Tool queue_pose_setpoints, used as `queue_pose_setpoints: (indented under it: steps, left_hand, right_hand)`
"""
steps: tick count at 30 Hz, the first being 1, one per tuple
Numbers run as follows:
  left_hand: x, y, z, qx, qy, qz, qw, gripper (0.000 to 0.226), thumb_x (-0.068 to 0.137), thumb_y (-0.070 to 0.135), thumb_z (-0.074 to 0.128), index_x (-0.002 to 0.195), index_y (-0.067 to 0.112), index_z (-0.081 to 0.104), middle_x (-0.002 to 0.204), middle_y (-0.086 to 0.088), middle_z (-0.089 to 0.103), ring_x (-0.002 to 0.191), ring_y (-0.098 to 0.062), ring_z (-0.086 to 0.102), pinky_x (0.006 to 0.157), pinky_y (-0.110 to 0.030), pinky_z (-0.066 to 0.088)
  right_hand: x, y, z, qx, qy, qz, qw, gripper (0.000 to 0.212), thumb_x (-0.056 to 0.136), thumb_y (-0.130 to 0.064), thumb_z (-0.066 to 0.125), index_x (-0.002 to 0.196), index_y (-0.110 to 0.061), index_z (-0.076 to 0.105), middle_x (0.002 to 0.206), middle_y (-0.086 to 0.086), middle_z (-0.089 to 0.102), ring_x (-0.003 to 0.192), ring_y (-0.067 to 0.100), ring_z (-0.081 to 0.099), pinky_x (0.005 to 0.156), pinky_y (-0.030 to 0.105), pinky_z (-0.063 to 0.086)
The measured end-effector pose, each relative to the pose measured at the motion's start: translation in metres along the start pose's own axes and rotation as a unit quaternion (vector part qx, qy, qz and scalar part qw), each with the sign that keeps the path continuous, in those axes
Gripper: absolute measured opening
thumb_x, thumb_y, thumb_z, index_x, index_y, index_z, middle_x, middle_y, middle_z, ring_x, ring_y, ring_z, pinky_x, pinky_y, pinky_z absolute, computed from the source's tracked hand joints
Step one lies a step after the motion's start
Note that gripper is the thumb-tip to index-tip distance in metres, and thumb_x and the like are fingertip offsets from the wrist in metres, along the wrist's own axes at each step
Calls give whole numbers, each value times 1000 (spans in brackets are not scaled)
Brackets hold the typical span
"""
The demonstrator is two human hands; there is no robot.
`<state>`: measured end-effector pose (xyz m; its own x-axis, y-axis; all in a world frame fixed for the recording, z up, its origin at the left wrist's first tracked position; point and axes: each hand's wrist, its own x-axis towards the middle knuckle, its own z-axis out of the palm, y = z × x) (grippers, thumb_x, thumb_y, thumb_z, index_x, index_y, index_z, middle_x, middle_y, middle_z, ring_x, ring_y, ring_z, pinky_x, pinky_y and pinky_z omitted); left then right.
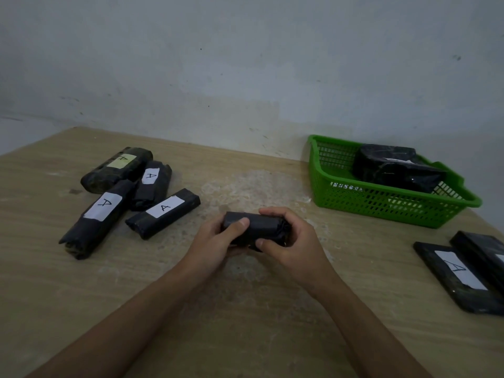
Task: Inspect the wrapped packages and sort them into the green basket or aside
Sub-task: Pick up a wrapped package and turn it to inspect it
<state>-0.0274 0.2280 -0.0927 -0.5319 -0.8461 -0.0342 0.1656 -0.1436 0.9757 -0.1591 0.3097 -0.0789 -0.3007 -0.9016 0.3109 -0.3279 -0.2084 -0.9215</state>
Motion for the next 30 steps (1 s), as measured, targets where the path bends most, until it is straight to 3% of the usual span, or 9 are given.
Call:
queue_pose_setpoints:
  steps: [4,8,13,16,20,23,27,30]
  left_hand:
    - [-1,0,-1,11,1,18,1000,19,88,17,59,105,12,65,103,-13,70,100,-27,66,93,-45,51]
    - [-4,3,-1,45,-3,46,998,14,89,15,57,101,16,63,98,-8,70,89,-18,68,72,-25,55]
    - [-3,2,-2,75,5,80,994,12,89,11,56,96,19,63,93,-3,69,86,-14,67,66,-17,52]
    - [-3,1,-1,97,0,110,989,11,88,8,57,93,17,62,91,-4,69,83,-9,66,67,-14,51]
    - [-4,1,0,121,9,130,984,10,89,10,58,91,19,62,87,1,68,71,4,64,62,-9,49]
    - [-3,0,-1,117,4,127,985,11,88,10,59,91,20,62,90,-1,69,77,-2,66,65,-12,51]
    - [-1,-3,-4,102,5,112,988,10,85,11,62,91,19,64,92,-6,71,88,-19,67,77,-27,53]
    - [-2,0,-5,87,1,116,989,10,84,10,63,90,18,64,89,-3,71,84,-14,68,71,-20,53]
  right_hand:
    - [1,2,2,47,26,50,997,21,83,-13,70,104,-13,66,97,2,69,87,8,67,74,22,54]
    - [2,3,1,54,30,59,996,13,84,-11,68,97,-9,69,87,3,71,80,10,68,69,20,52]
    - [1,2,2,72,29,63,995,7,84,-10,67,91,-13,69,84,3,69,76,9,66,69,23,53]
    - [2,3,3,80,41,69,993,12,84,-6,67,84,-18,70,80,1,68,74,11,65,68,26,53]
    - [2,4,4,85,54,68,993,17,82,-2,66,80,-18,71,77,1,70,75,19,68,73,39,58]
    - [2,4,5,70,61,61,994,20,82,-2,67,79,-20,72,77,2,71,77,21,68,75,42,58]
    - [3,5,4,75,62,79,992,14,84,-2,64,84,-14,71,86,12,70,82,24,67,81,47,57]
    - [4,4,1,93,46,84,991,17,86,-1,61,89,-13,72,89,12,71,84,25,67,84,50,55]
